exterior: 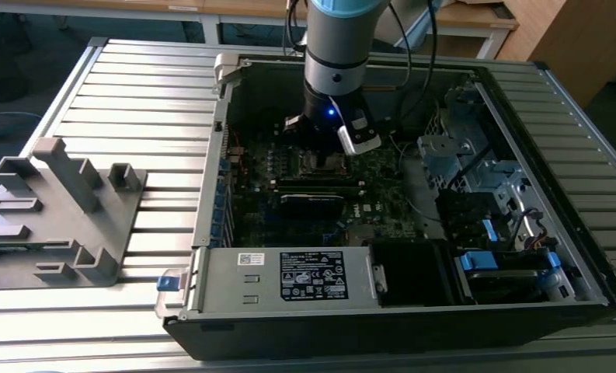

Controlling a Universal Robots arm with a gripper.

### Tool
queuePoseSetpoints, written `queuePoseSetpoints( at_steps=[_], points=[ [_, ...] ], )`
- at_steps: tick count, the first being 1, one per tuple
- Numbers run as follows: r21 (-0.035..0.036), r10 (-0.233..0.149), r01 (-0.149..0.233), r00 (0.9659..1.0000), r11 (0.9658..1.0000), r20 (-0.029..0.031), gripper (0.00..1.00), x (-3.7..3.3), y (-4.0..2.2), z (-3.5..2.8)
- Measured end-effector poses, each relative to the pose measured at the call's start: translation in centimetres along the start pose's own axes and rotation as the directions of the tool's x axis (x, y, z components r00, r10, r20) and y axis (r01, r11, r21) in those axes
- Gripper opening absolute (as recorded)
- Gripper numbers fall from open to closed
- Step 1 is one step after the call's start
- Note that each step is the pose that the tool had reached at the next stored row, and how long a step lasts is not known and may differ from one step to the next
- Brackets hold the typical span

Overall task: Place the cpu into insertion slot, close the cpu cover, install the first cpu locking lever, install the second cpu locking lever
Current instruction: 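Install the second cpu locking lever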

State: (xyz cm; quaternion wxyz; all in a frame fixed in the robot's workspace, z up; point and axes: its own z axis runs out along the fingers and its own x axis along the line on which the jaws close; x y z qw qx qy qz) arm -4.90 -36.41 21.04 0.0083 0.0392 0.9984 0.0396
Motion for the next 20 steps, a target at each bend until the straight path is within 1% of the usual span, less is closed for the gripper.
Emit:
queuePoseSetpoints(
  at_steps=[4, 5, 8, 9, 11, 14, 20],
  points=[
    [0.0, -0.001, 0.001, 1.0, 1.0, -0.0002, 0.11, -0.02, 1.0, 0.08],
    [0.0001, -0.001, 0.001, 1.0, 1.0, -0.0001, 0.11, -0.12, 1.13, 0.09],
    [0.0, -0.001, 0.001, 1.0, 1.0, -0.0002, 0.11, -0.67, 1.25, 0.11],
    [0.0001, -0.001, 0.001, 1.0, 1.0, -0.0003, 0.11, -0.73, 1.25, 0.11],
    [-0.0001, -0.001, 0.001, 1.0, 1.0, -0.0002, 0.11, -0.73, 1.26, 0.11],
    [-0.0001, -0.001, 0.001, 1.0, 1.0, -0.0001, 0.11, -0.74, 1.28, -0.13],
    [0.0, -0.001, 0.001, 1.0, 1.0, -0.0002, 0.11, -0.74, 1.28, -0.18]
  ],
)
